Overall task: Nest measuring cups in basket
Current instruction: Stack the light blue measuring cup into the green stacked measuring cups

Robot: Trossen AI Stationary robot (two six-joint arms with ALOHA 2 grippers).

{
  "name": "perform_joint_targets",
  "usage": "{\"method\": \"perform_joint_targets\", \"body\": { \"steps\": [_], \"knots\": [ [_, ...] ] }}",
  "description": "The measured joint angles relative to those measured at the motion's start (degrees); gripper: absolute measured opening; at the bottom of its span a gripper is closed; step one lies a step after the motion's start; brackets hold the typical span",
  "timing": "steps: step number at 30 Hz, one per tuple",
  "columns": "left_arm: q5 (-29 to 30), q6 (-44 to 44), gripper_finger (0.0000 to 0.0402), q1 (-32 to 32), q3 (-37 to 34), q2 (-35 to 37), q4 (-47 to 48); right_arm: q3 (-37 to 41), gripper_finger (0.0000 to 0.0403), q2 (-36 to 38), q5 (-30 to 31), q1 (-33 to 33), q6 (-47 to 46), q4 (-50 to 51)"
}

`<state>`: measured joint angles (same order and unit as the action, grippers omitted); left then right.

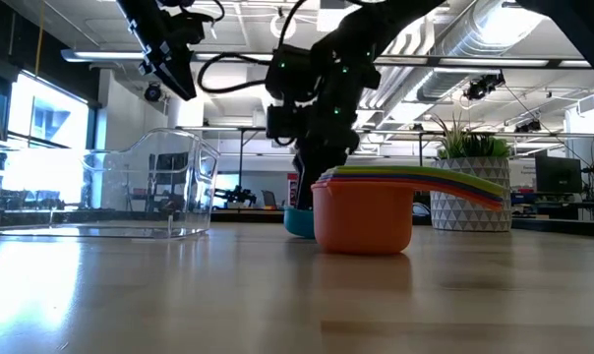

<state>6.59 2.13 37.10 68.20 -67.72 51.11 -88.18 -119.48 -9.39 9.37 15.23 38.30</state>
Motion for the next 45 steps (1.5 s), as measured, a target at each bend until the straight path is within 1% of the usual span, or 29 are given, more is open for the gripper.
{"method": "perform_joint_targets", "body": {
  "steps": [6,8,10,14,15,19,24,29,34,39,42,45],
  "knots": [
    [0.02,-0.02,0.0131,0.02,0.00,0.00,0.02,0.04,0.0115,-1.45,0.79,0.00,-0.13,0.35],
    [0.00,0.00,0.0131,0.00,0.00,0.00,0.02,0.00,0.0105,-1.42,0.79,0.00,-0.20,-0.28],
    [0.02,0.00,0.0131,0.02,0.00,0.00,0.02,-0.04,0.0082,-1.42,0.79,0.04,-1.87,0.06],
    [0.11,0.00,0.0131,0.01,0.00,0.00,0.01,-0.15,0.0017,-1.36,1.03,0.46,-5.13,0.02],
    [0.11,0.00,0.0131,0.00,0.00,0.00,0.01,-0.15,0.0009,-1.36,1.43,0.50,-5.90,0.00],
    [0.11,0.00,0.0131,0.02,0.00,0.00,0.00,-0.15,0.0013,-1.29,2.20,0.64,-10.52,0.35],
    [0.11,0.00,0.0131,0.01,0.00,0.00,0.01,-0.15,0.0005,-0.71,0.26,0.68,-18.46,2.31],
    [0.11,0.00,0.0131,0.00,0.00,0.00,0.02,-0.17,0.0003,2.45,0.40,0.06,-25.41,3.76],
    [0.09,0.00,0.0131,0.00,0.00,0.00,0.02,-0.21,0.0002,6.79,2.32,-0.13,-29.27,5.60],
    [0.09,0.00,0.0131,0.00,0.00,0.00,0.02,-0.24,0.0001,11.11,2.80,-0.41,-34.45,9.17],
    [0.09,0.00,0.0131,0.00,0.00,0.00,0.02,-0.24,0.0001,12.86,2.68,-1.81,-37.46,11.46],
    [0.07,0.00,0.0131,0.00,0.00,0.00,0.02,-0.24,0.0001,13.24,1.30,-4.31,-39.25,12.35]
  ]
}}
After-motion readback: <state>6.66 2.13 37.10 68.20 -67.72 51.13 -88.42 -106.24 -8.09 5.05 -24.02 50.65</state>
